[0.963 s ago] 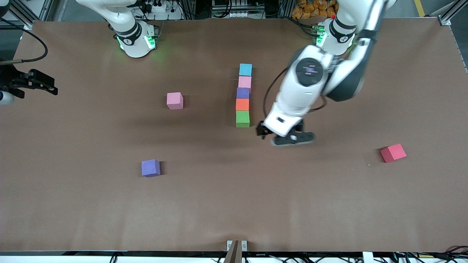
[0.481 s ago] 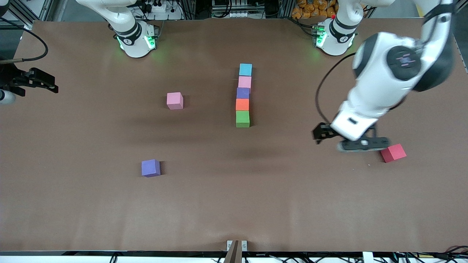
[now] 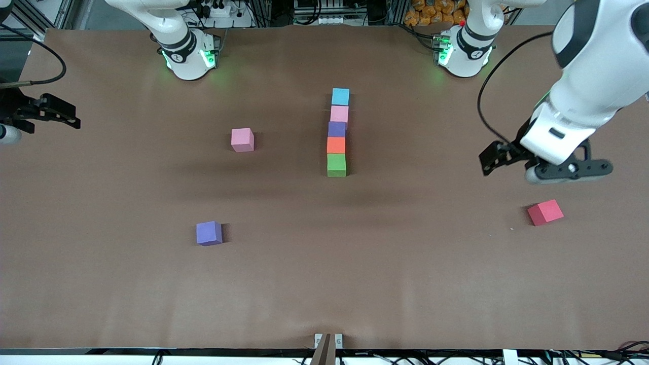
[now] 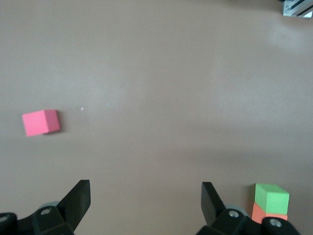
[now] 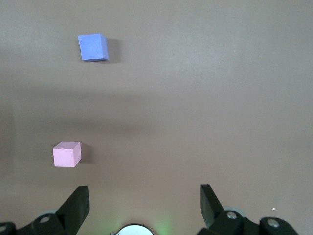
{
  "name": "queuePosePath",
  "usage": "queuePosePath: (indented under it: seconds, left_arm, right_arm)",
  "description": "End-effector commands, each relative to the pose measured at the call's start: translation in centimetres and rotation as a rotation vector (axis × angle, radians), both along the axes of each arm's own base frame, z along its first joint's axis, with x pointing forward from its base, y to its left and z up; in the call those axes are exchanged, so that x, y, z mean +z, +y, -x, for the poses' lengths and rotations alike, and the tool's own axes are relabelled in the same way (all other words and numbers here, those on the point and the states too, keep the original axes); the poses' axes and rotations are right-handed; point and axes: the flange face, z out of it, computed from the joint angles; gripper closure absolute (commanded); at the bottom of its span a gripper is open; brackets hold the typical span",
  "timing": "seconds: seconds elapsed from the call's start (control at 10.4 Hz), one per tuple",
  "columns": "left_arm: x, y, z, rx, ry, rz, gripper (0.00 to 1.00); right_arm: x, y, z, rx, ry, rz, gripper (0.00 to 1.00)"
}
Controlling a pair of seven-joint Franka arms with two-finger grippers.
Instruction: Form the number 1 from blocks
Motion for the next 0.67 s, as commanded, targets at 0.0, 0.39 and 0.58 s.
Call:
queuePosePath:
  seconds: [0.0, 0.39, 0.58]
  left_arm:
    - [2.6, 0.5, 2.3, -0.037, 0.016, -0.03, 0.0]
    - [5.8, 2.1, 5.0, -0.096, 0.007, -0.043, 0.0]
    - [6.3, 3.0, 5.8, -0.101, 0.001, -0.048, 0.0]
  right_arm:
    - [0.7, -0.2, 0.4, 0.0, -0.002, 0.013, 0.0]
    - [1.1, -0.2, 0.0, -0.003, -0.036, 0.014, 0.0]
    - [1.2, -0.2, -0.1, -0.002, -0.044, 0.015, 0.0]
